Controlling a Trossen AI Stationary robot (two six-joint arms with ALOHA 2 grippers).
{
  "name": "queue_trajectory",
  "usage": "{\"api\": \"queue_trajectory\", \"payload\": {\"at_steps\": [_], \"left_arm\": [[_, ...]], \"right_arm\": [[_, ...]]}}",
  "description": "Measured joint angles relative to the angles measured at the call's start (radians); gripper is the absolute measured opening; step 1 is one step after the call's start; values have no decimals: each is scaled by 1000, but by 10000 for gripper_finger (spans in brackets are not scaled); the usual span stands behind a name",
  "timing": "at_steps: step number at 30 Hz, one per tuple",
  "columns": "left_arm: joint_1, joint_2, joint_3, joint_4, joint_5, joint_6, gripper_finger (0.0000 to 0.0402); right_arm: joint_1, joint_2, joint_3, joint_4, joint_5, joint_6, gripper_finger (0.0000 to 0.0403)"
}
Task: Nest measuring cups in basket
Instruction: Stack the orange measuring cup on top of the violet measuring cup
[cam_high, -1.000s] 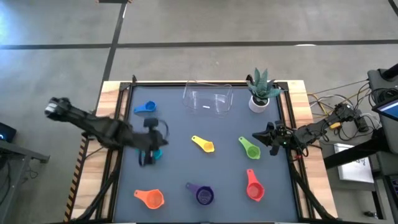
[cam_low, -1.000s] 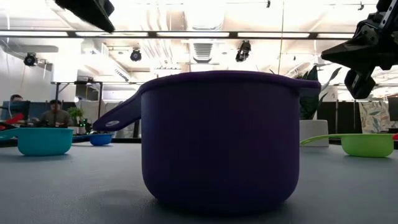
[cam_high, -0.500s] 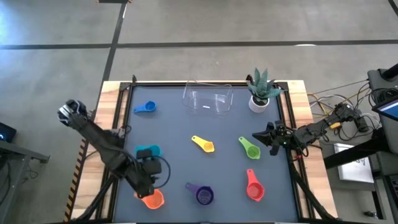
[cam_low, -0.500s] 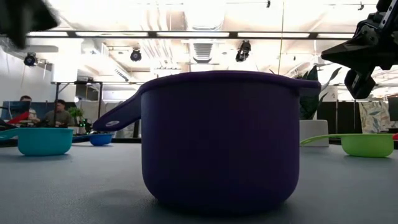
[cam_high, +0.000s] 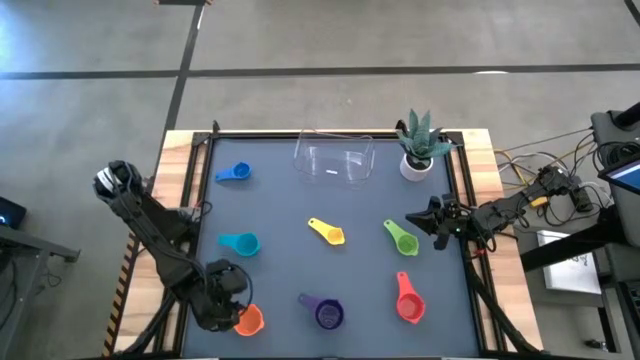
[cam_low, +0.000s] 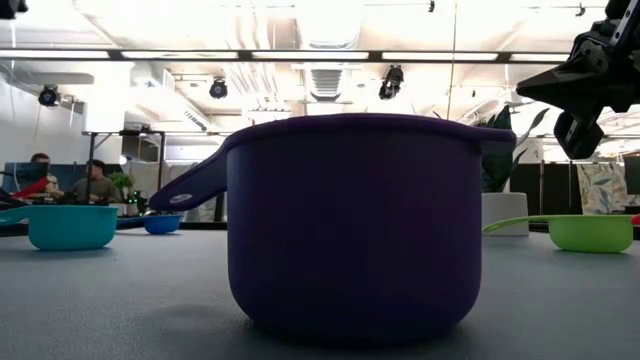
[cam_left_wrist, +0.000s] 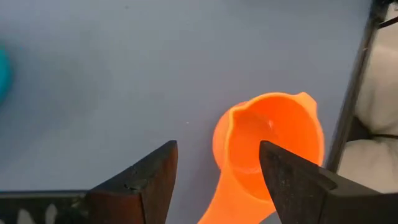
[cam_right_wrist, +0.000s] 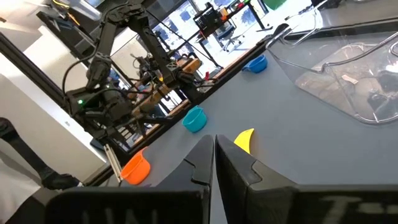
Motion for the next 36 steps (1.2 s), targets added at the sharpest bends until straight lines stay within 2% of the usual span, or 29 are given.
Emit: {"api": "queue_trajectory", "payload": {"at_steps": [4,7,15,19,25,31,36], "left_arm": [[-15,6,-43,97,1,-26,210],[-15,25,-45,108,21,-24,207],[-15,151,-23,104,146,-13,179],[-14,197,6,104,153,34,136],[0,206,51,69,167,109,18],[44,157,140,-100,132,188,10],[159,137,265,-168,82,395,7]], "right_arm": [[0,0,0,0,0,0,9],[0,0,0,0,0,0,9],[0,0,0,0,0,0,9],[0,0,0,0,0,0,9],[0,0,0,0,0,0,9],[0,0,0,0,0,0,9],[0,0,0,0,0,0,9]]}}
